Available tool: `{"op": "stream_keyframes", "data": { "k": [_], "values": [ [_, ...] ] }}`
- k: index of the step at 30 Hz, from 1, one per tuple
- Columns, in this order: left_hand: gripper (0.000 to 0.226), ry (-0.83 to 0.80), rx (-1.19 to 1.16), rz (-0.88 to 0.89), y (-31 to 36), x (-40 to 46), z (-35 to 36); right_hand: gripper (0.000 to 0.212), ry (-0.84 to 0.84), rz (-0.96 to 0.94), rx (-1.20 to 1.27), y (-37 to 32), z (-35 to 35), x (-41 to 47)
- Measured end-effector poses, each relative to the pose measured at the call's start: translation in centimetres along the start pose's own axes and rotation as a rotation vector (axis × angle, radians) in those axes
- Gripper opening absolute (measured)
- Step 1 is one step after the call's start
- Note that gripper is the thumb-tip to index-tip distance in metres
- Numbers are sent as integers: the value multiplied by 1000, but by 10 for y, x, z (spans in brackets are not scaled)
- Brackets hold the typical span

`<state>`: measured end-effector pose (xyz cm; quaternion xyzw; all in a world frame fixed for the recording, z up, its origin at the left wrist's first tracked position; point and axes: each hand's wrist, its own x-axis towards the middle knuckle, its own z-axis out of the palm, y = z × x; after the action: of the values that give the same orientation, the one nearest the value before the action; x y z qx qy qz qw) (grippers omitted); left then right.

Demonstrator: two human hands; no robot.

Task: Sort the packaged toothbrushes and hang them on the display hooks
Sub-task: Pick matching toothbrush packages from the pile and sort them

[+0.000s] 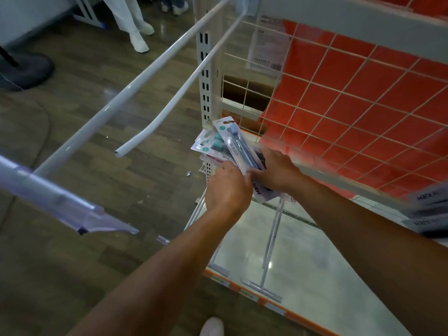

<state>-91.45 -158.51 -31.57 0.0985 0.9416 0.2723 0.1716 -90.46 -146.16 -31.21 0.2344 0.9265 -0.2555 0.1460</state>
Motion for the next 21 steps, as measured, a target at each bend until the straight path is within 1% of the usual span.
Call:
{"op": "stream_keyframes", "data": {
  "k": [2,4,7,9,11,13,17,19,21],
  "values": [
    [40,-17,-40,-8,2,3,2,61,-2,49,-57,1,0,0],
    [36,-43,-105,-49,5,4,1,52,0,59,-49,3,2,-1],
    [34,-67,-295,-149,6,9,3,59,-35,77,-50,6,4,-4],
    [35,-68,-422,-203,5,11,5,55,-41,80,-89,7,4,-7],
    [38,-64,-501,-233,4,11,8,55,-20,77,-64,8,4,-9],
    [39,-56,-545,-252,3,12,9,59,11,61,-34,10,5,-11],
    [45,-49,-577,-282,0,13,13,52,19,1,26,10,6,-15],
    [45,-61,-597,-312,-2,13,15,57,5,-1,45,10,8,-19],
    [45,-51,-646,-361,-4,12,18,59,34,-12,34,9,10,-23]
  ]
}}
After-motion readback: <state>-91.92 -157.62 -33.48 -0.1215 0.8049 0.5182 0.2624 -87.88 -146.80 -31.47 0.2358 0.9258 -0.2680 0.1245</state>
